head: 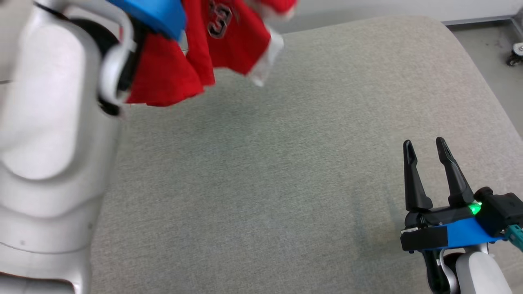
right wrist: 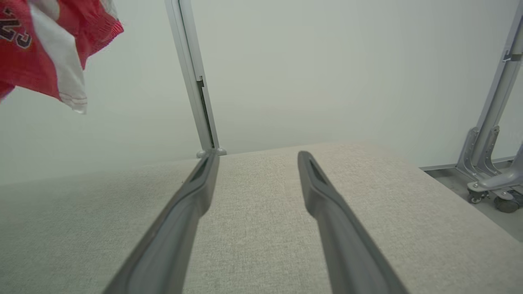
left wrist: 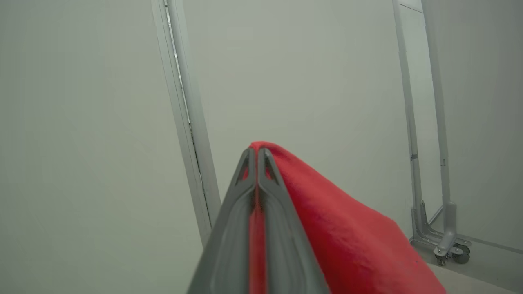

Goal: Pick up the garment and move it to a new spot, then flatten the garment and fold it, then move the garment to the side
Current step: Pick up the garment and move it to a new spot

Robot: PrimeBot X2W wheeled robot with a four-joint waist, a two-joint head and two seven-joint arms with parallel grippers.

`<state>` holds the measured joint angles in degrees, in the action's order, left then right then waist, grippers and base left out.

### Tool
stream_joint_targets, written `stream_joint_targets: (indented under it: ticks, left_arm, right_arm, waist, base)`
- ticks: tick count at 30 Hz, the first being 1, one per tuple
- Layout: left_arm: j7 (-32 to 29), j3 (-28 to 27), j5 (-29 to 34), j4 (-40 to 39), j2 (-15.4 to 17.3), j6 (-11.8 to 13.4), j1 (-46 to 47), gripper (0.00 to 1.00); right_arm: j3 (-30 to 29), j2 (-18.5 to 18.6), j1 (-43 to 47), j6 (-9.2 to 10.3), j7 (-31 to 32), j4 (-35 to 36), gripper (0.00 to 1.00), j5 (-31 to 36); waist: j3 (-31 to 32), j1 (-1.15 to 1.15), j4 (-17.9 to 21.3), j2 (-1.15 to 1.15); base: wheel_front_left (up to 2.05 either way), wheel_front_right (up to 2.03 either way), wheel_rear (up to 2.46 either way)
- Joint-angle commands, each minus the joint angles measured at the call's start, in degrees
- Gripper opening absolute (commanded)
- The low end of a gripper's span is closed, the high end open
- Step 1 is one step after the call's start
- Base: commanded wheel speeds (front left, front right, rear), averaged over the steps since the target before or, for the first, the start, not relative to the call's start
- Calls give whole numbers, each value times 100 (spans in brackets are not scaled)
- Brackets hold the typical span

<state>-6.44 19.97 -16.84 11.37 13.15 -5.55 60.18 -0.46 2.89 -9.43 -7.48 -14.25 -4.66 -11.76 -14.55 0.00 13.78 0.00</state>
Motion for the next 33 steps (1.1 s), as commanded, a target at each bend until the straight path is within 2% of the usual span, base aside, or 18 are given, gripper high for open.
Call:
stream_joint_targets:
  ticks: [1, 11, 19, 26, 27, 28, 33]
  left_arm:
    - [43, 87, -44, 65, -52, 11, -235, 0]
    - [438, 630, -279, 775, -513, 29, -1700, 0]
    - [752, 1108, -387, 1455, -719, 9, -2938, 0]
    - [1027, 1479, -433, 1758, -874, -7, -3362, 0]
    - [1112, 1494, -432, 1742, -893, 22, -3357, 64]
    - [1210, 1514, -404, 1727, -901, 42, -3329, 100]
    - [1605, 1461, -388, 1611, -922, 144, -3242, 100]
  right_arm:
    - [10, 0, -105, -3, -39, -32, 100, -35]
    - [-38, 0, -198, -3, -90, -128, 100, -15]
    - [-99, 0, -109, -3, -99, -126, 100, 17]
    - [-107, 0, -42, -3, -101, -159, 100, 70]
    - [-115, 0, -32, -3, -101, -165, 100, 78]
    - [-129, 0, -18, -3, -100, -173, 100, 88]
    - [-140, 1, 29, -3, -100, -196, 100, 124]
  waist:
    - [-6, 0, 62, 0]
    - [-61, 0, 146, 0]
    - [-53, 0, 75, 0]
    - [43, 0, -104, 0]
    - [70, 0, -140, 0]
    - [106, 0, -186, 0]
    - [260, 0, -369, 0]
  base:
    - [0, 0, 0]
    - [0, 0, 0]
    - [0, 0, 0]
    - [0, 0, 0]
    - [0, 0, 0]
    - [0, 0, 0]
    - [0, 0, 0]
